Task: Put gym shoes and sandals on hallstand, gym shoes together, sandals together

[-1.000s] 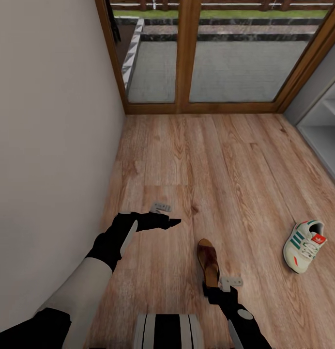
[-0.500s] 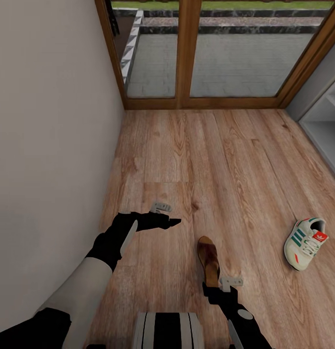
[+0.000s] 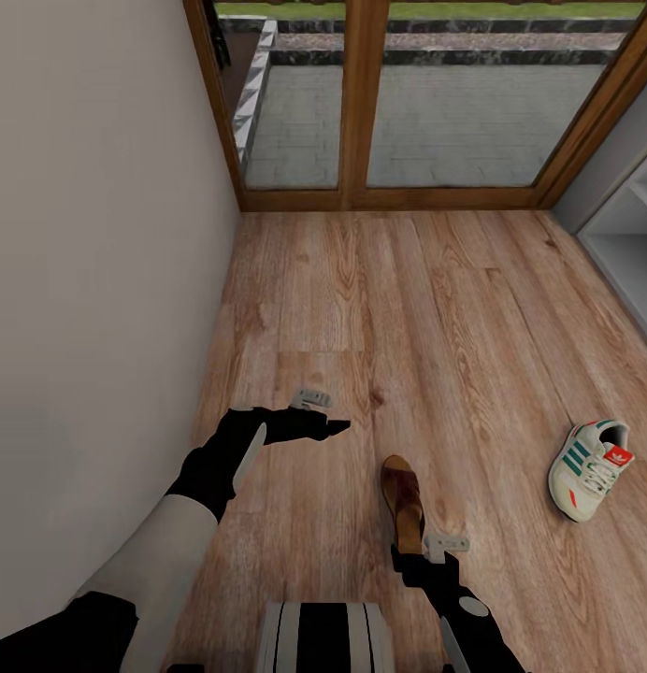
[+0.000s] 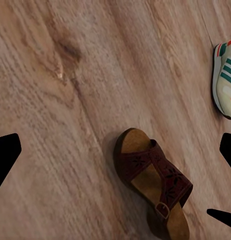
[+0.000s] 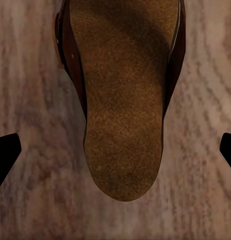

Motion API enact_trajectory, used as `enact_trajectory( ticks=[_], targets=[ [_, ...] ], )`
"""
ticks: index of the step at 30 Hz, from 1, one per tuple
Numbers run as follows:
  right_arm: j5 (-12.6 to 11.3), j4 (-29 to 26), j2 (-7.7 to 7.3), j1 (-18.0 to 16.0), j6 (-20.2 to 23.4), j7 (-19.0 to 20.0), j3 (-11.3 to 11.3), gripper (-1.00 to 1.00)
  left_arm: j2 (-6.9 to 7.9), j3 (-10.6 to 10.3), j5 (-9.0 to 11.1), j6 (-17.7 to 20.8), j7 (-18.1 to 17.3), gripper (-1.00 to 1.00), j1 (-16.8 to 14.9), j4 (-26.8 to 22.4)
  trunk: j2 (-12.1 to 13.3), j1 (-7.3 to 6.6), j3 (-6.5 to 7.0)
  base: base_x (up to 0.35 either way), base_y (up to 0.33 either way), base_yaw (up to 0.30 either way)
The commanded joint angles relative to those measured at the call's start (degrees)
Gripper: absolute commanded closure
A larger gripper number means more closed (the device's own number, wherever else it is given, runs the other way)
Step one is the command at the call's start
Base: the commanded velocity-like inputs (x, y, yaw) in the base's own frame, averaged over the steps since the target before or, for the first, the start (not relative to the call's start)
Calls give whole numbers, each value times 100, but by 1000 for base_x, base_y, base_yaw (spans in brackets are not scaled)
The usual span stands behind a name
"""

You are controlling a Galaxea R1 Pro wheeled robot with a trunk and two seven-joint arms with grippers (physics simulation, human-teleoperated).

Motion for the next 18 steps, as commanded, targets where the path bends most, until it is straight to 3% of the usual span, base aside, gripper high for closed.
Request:
enact_trajectory(
  ticks=[1,18],
  targets=[
    [-15,-10,3,0,31,-3,0,-100,-3,3,2,43,-13,-100,-4,-16,-1,-1,-5,0,0,0],
    [-2,15,1,0,11,-3,-5,-100,-3,8,52,77,-18,-100,-18,-308,-1,-1,-99,0,0,41]
  ],
)
